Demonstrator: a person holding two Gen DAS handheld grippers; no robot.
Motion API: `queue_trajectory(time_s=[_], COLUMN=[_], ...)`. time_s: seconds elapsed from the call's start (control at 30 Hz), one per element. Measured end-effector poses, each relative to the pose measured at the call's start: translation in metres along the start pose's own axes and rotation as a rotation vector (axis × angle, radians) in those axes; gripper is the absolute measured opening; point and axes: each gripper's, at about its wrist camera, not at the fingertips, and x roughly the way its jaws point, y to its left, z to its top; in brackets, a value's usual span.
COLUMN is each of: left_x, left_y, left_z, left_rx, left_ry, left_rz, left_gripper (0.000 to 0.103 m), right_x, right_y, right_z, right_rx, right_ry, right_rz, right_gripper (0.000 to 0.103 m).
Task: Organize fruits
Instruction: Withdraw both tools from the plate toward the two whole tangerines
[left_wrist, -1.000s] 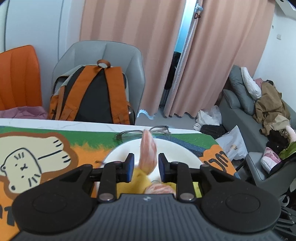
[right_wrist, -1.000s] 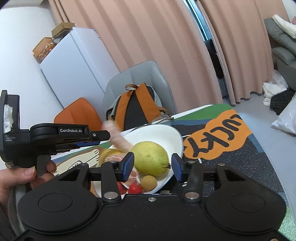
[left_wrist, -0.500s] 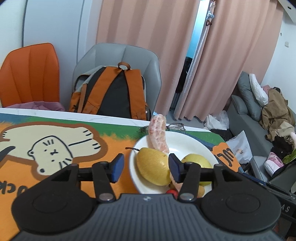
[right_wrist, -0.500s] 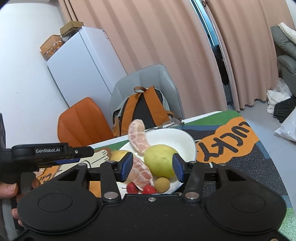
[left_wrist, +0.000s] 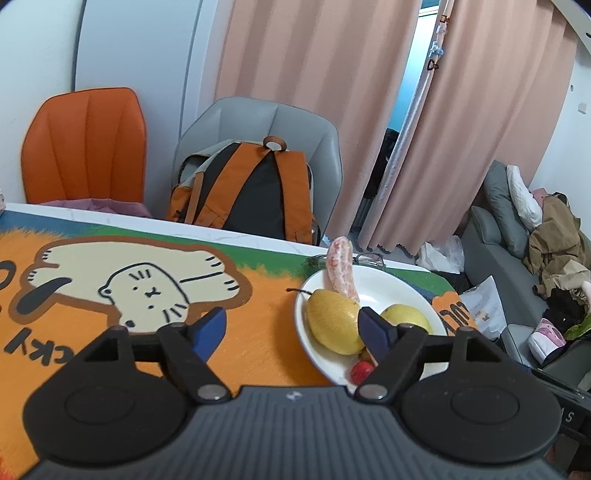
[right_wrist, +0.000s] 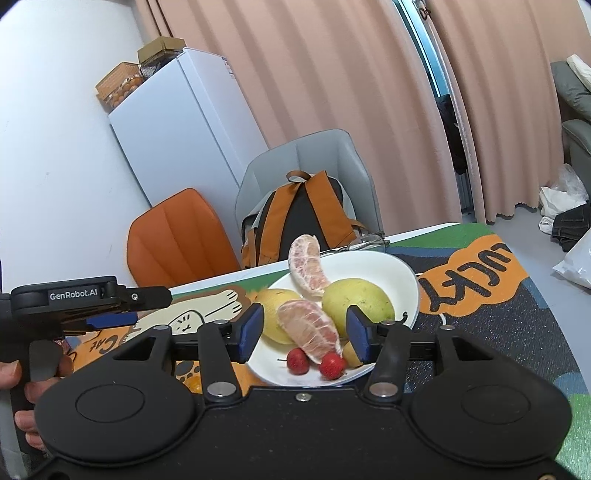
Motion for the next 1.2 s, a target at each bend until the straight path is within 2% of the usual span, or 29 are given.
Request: queue_trajectory(time_s=[0.17,0.3,0.53,0.77,1.07,1.2], left_x=[-0.011,-0.019,-0.03,-0.037,-0.042,-0.045], left_y=[0.012,0.02,0.034,0.05,0.068,0.075], left_z=[-0.009,-0.016,-0.032,-0.049,-0.062,-0.068], left_rx=[-0.02,-0.032,-0.063,-0.102,-0.133,-0.135], left_ry=[0.0,0.003,0.016,0.042,0.063,0.068], left_rz=[0.011,0.02,0.03,0.042,0.04,0.04], left_gripper=[0.085,0.087,0.088,0.089,0.094,0.096], right_x=[-0.005,-0.008,-0.014,-0.018,-0.017,-0.013], right_y=[0.013,0.024,0.039,0.053,0.068,0.075], right_z=[-0.004,-0.01,-0.017,-0.025,-0.036,-0.043], right_rx=[-0.02,-0.032,-0.058,-0.085,-0.106,-0.112], right_ry=[0.007,0.017,0.04,0.059,0.09,0.112], right_rz=[0.01,0.02,0.03,0.03,0.021,0.023], right_gripper=[0.064,0.072,0.08,0.093,0.102,0.103])
